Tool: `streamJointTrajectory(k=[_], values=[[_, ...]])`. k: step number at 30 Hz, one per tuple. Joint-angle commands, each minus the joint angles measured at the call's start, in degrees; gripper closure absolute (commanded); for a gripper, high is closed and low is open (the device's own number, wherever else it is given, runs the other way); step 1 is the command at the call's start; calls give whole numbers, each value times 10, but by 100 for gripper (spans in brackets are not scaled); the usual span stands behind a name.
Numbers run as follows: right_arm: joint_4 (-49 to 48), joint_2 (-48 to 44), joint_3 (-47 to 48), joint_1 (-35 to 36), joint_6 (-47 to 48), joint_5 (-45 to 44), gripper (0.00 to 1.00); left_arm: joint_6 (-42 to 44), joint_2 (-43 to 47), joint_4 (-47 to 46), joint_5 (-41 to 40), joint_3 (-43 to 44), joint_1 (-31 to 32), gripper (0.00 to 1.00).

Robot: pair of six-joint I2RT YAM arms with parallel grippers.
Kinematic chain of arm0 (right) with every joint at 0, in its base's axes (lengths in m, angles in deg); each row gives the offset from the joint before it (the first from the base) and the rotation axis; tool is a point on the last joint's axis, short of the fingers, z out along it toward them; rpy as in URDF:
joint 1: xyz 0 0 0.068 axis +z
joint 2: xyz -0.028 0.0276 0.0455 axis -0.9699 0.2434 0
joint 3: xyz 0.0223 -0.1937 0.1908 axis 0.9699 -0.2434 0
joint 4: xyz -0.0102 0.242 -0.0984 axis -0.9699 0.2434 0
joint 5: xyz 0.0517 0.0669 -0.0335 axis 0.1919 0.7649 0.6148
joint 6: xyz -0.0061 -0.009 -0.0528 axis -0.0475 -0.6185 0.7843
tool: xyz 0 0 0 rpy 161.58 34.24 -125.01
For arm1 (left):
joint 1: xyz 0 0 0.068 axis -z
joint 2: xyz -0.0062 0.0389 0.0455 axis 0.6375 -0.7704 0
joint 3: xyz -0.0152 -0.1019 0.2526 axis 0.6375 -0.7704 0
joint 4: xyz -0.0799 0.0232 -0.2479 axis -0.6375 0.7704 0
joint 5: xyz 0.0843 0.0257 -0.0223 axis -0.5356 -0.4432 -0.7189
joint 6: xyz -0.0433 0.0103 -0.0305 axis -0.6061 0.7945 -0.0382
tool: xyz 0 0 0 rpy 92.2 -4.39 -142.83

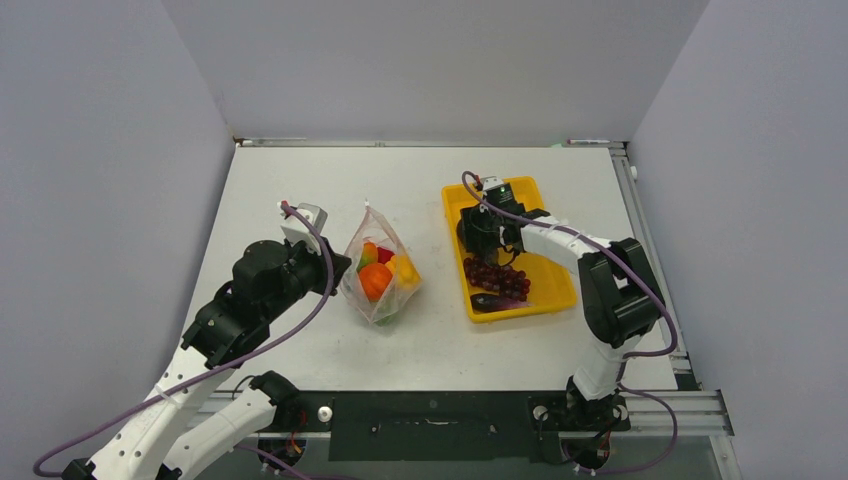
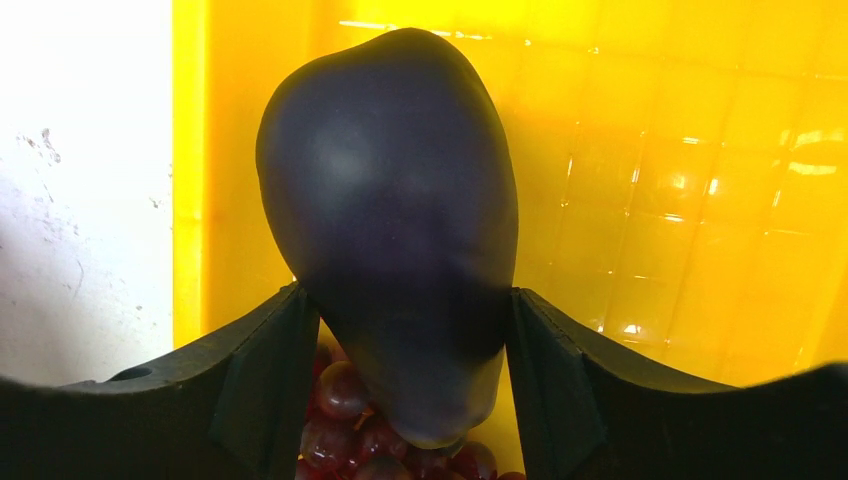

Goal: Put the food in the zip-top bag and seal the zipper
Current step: Pick up the fake vegetable from the bin.

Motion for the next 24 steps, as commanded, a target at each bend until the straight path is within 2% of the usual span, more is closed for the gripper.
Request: streamJointTrajectory(k=[1,4,8,19,24], values=[[-15,3,23,2,-4,-11,51,4,-2,-12,9,0,-4,100],[-16,-11,19,2,-4,-21,63,4,-4,-11,9,1,-4,100],[-18,-38,13,2,-5,-41,70,4,-6,-11,9,1,-4,100],[-11,-141,2,16,-8,-90,73,4,-9,-11,9,1,-5,100],[-13,-192,6,24,-23,-25,73,4,-11,-11,9,1,-5,100]])
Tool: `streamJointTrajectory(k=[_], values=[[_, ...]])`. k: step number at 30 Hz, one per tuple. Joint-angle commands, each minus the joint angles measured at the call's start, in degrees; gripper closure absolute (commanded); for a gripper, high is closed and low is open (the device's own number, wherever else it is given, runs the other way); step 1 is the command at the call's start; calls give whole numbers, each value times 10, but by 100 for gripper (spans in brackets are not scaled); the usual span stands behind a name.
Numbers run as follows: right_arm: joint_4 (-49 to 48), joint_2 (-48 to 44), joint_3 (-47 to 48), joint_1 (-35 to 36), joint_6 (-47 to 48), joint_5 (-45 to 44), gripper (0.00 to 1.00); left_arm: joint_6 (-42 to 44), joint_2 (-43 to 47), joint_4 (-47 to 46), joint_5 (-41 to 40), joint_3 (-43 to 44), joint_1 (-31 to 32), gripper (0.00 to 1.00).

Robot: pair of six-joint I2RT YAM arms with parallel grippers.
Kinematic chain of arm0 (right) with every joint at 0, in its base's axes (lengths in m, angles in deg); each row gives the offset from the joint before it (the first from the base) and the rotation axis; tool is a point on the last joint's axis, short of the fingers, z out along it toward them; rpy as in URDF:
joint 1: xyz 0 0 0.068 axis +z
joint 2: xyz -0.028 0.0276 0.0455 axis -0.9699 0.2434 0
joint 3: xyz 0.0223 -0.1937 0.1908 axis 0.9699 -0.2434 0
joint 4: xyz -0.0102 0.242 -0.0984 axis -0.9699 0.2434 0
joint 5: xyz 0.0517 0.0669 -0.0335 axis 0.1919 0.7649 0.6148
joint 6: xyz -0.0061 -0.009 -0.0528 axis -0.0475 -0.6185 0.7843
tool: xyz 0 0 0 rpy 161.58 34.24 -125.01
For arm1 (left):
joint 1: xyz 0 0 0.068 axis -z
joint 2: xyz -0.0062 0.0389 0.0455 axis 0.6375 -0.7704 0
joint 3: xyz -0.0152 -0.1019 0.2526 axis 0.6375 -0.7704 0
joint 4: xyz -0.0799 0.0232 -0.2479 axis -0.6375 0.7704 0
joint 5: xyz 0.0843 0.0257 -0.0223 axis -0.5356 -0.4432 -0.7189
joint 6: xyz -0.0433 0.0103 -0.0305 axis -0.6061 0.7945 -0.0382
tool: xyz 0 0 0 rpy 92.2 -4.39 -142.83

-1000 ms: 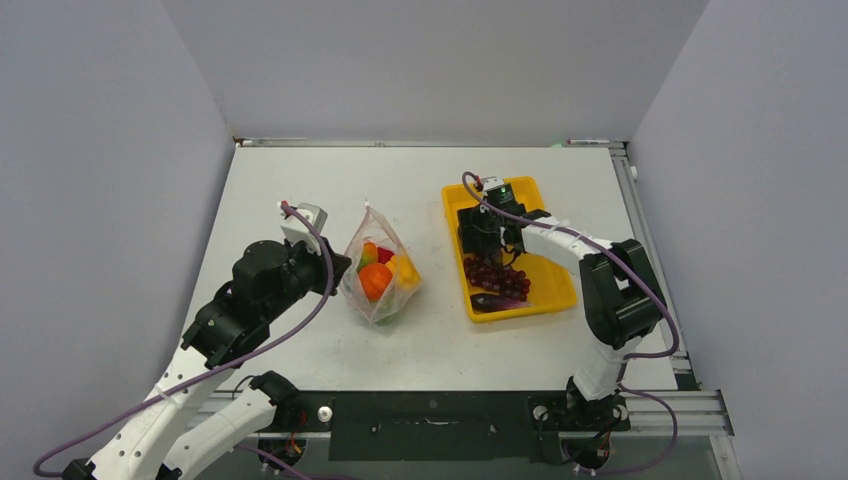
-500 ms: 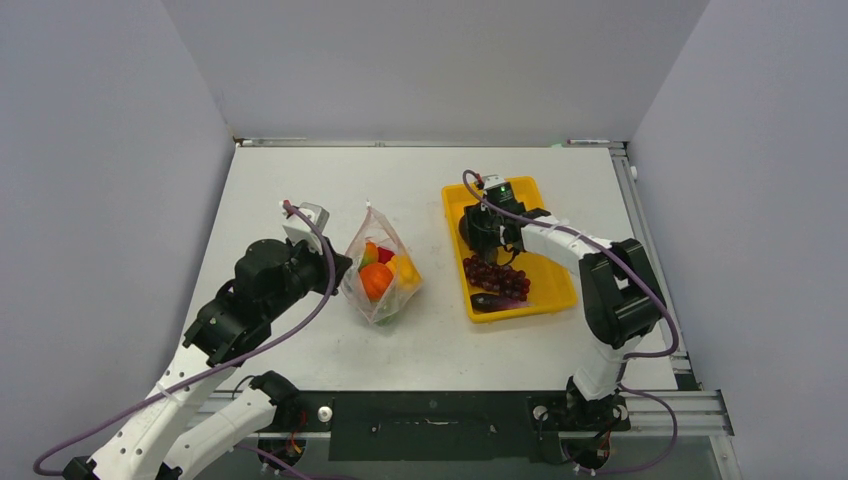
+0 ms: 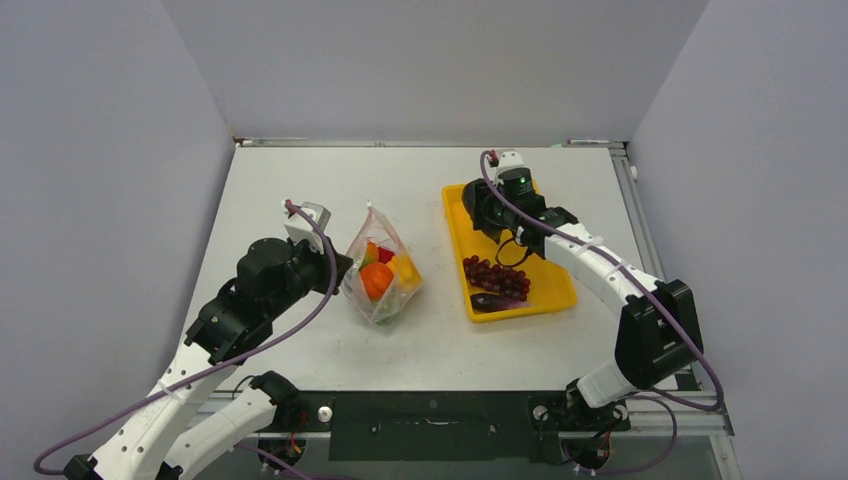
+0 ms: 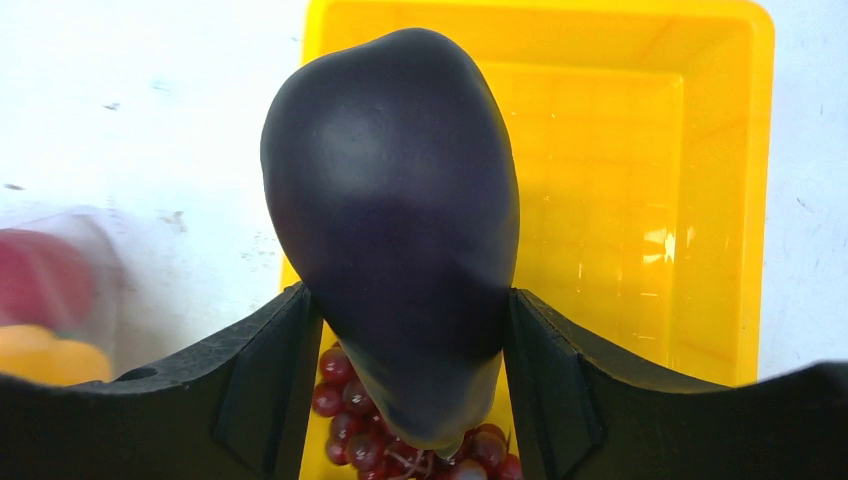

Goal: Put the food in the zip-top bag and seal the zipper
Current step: Place the fake vegetable in the zipper food storage bag.

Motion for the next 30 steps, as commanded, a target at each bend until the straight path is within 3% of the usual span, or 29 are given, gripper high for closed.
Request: streamJointTrajectory(k=[1,16,30], values=[[-12,-56,8,12,-20,46,73,4,0,-11,7,1,-5,100],[-39,-170,44,125,-65,126,74,2,1,-14,12,0,-7,100],[-241,-216,11,282,-131,126,73,-4,6,-17,5,-2,-8,100]])
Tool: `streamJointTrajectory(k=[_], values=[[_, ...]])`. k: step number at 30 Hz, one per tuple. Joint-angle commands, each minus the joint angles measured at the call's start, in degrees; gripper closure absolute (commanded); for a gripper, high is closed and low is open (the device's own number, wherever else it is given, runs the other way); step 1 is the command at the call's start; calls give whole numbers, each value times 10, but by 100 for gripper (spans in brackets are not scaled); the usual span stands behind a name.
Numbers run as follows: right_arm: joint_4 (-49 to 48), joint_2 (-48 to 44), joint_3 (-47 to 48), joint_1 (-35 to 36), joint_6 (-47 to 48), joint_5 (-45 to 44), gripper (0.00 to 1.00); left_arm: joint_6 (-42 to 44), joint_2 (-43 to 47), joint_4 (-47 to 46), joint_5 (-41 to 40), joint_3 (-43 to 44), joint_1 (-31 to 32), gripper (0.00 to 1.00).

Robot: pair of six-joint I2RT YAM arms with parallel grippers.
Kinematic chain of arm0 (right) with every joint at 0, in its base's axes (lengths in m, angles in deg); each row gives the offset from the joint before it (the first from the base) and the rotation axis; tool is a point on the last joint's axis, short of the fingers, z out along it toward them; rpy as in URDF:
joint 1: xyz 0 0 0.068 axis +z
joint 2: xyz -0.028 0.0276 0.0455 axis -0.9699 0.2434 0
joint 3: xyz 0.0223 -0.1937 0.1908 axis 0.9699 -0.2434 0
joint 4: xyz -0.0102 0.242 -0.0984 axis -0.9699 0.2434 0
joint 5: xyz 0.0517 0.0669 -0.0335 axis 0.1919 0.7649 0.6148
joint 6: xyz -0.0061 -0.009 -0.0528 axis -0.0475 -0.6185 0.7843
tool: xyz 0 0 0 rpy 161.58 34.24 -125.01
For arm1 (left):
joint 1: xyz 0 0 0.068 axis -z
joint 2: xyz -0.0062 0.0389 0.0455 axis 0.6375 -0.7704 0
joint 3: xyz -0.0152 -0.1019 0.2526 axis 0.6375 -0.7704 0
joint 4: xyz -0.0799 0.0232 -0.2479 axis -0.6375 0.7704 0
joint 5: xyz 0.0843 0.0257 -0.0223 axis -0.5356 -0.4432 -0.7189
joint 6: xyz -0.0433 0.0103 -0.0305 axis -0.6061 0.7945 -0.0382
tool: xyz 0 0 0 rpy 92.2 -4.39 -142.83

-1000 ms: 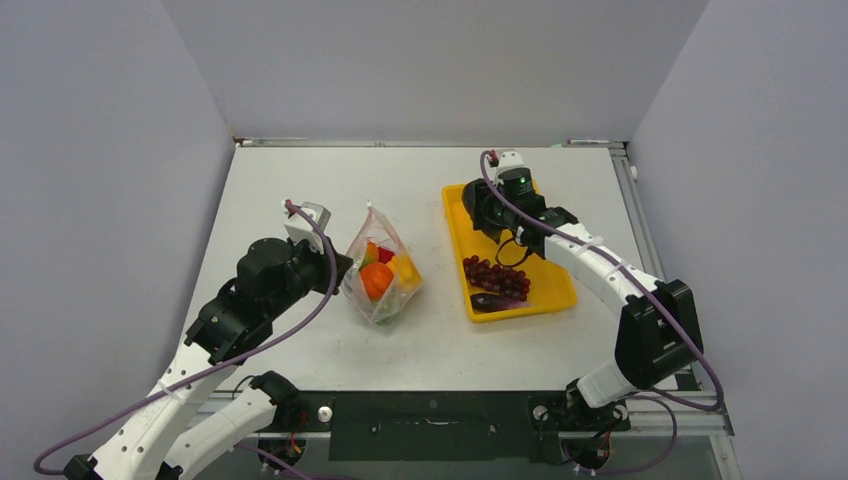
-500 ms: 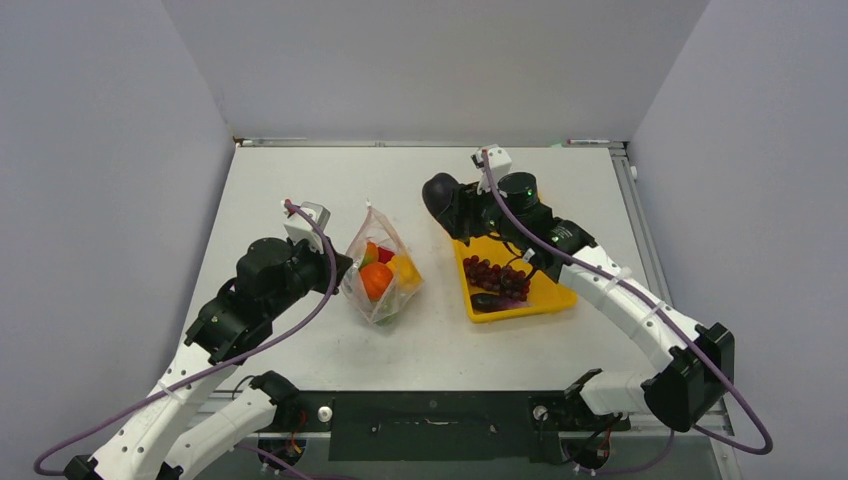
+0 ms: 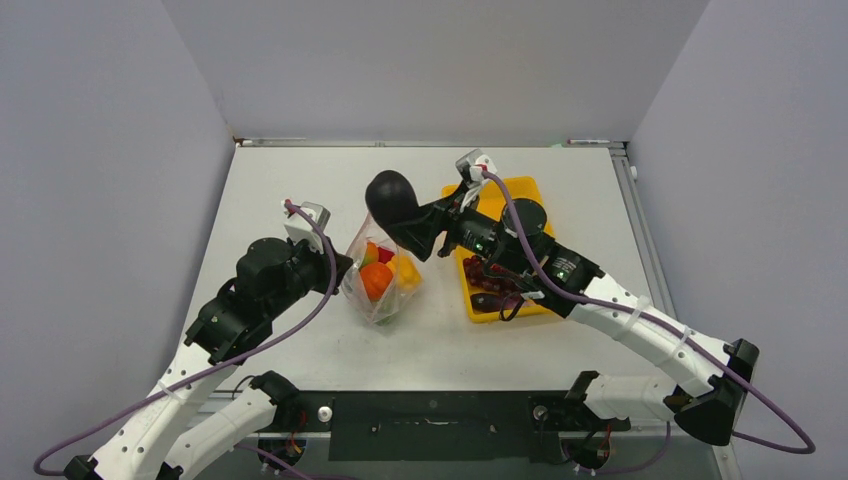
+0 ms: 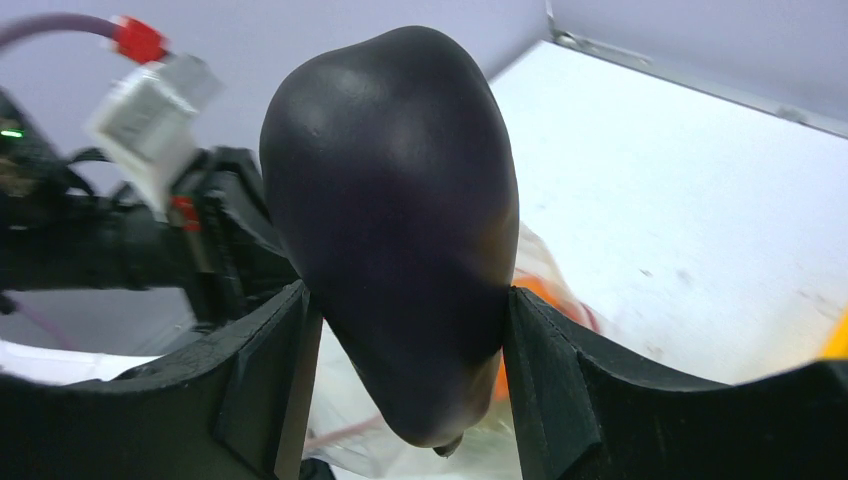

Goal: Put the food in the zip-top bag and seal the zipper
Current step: Place the fake vegetable in the zipper food storage bag.

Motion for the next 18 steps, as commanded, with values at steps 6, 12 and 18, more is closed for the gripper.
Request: streamJointTrajectory(k=[6,12,18], values=[[-134,27,9,88,-17,-34,74,-5,11,-21,6,-3,-6,100],[-136,64,9,116,-7,-77,75,-6,14,-22,9,-4,-6,100],[-133,91,3,138,-12,-111,75,-7,18,-23,10,-5,-7,100]])
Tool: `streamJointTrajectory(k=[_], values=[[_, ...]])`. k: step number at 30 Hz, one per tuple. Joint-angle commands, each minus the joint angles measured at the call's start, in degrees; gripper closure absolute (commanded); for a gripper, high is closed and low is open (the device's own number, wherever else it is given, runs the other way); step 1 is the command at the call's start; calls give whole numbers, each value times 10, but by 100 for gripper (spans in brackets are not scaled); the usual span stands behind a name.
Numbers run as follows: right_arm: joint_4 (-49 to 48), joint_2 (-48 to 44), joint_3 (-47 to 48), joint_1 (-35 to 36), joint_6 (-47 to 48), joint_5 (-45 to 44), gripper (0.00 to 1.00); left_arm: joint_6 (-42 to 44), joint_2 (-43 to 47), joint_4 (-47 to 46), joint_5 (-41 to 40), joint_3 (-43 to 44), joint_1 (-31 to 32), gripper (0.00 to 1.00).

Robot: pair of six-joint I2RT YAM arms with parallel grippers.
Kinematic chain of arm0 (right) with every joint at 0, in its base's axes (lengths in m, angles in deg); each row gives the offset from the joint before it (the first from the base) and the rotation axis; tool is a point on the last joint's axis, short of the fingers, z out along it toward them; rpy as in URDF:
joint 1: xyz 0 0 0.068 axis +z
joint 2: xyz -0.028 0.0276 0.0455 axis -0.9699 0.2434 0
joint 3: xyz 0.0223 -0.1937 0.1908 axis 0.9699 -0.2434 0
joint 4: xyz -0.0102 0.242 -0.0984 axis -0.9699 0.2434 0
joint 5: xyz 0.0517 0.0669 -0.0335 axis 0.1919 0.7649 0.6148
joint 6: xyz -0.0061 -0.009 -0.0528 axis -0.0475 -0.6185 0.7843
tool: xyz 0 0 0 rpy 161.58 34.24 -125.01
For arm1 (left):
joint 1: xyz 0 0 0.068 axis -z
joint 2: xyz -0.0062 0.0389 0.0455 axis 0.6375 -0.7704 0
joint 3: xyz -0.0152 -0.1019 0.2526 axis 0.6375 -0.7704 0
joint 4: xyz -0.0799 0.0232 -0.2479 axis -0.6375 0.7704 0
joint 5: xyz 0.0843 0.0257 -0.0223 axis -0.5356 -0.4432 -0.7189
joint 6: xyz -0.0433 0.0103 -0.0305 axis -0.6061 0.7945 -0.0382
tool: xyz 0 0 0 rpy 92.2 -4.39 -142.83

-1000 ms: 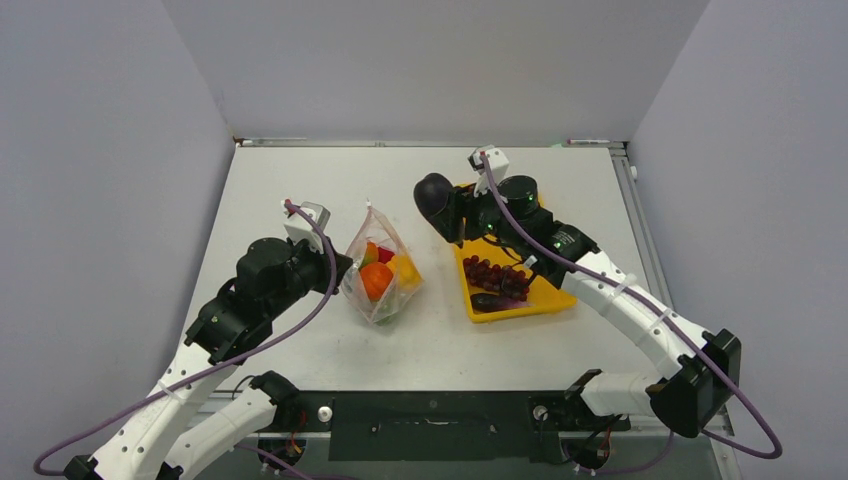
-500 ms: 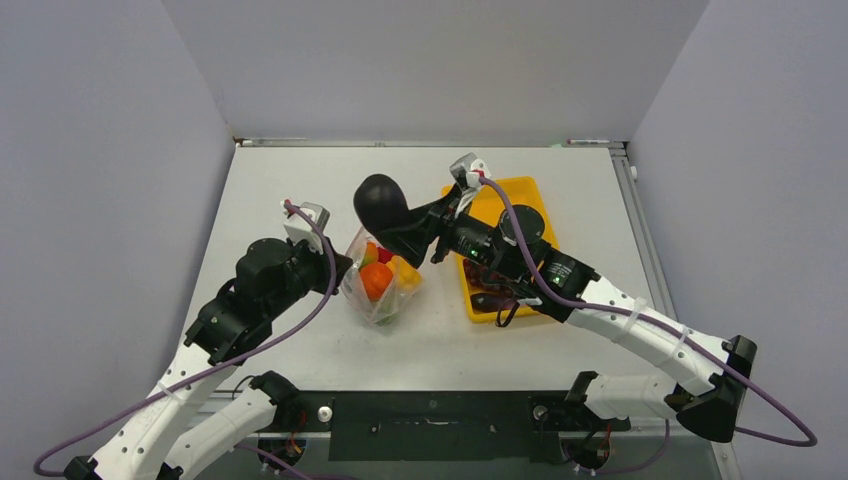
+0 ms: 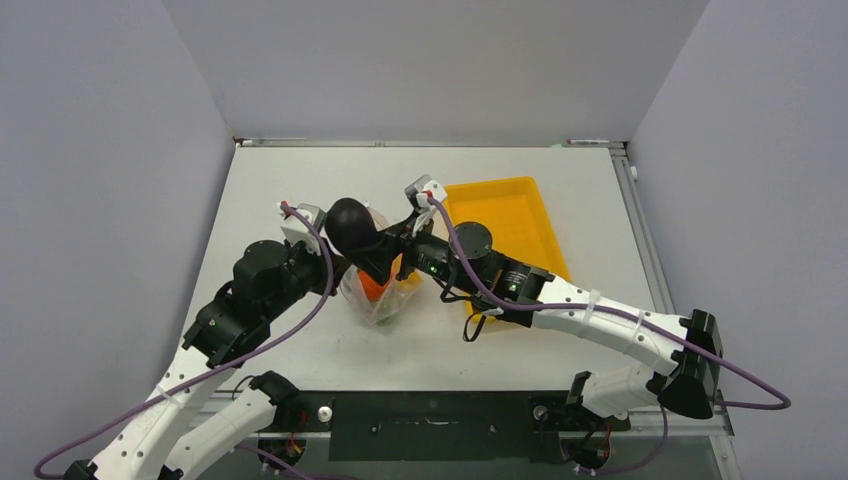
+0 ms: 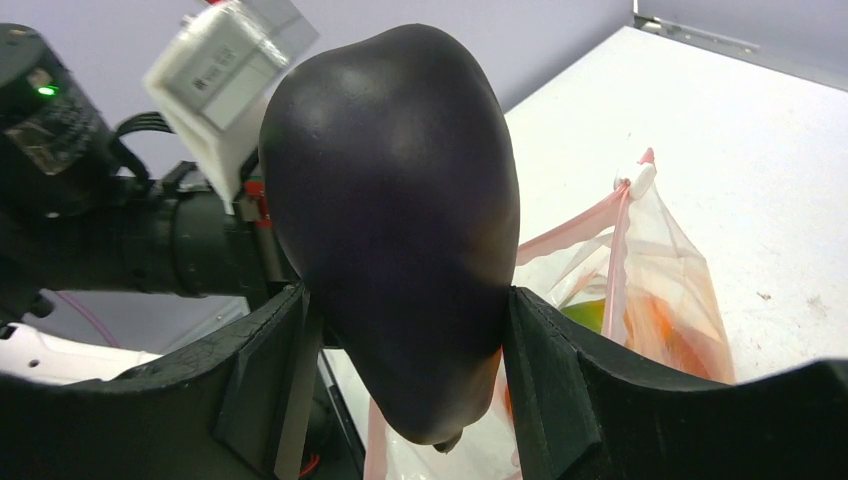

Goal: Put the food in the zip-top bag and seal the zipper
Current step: Place the fake vegetable in the zipper food storage bag.

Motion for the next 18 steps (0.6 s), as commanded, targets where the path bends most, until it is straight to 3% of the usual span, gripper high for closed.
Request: streamJointTrajectory(k=[1,18], values=[[-36,12,4,21,1,-46,75,-2,7,-22,6,1,-1,100],[21,20,-21,61,31,-164,76,-3,11,-25,4,0,-6,100]])
